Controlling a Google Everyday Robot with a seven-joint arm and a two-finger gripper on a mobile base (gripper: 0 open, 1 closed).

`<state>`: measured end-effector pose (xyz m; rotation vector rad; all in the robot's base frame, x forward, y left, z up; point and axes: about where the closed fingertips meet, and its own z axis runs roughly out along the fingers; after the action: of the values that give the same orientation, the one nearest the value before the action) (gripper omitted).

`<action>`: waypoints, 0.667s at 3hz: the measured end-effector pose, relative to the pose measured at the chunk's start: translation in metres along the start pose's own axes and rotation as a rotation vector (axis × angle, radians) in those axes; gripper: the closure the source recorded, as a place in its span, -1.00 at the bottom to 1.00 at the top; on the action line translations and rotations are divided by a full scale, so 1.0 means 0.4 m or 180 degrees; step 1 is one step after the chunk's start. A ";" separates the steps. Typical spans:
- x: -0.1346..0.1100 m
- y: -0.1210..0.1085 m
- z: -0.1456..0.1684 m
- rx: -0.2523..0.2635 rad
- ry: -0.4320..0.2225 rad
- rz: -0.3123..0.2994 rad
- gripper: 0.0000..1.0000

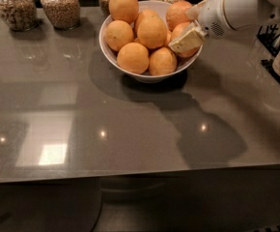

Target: Pick orange from white bowl

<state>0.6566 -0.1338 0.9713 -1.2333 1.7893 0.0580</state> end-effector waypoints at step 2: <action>0.050 -0.030 0.017 0.0088 0.0160 -0.0096 -0.46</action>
Offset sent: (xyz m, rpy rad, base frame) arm 0.0177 -0.0334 -0.0193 -0.0988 -0.0119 -0.0513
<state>0.6689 -0.1506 0.9588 -1.2514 1.8085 -0.0150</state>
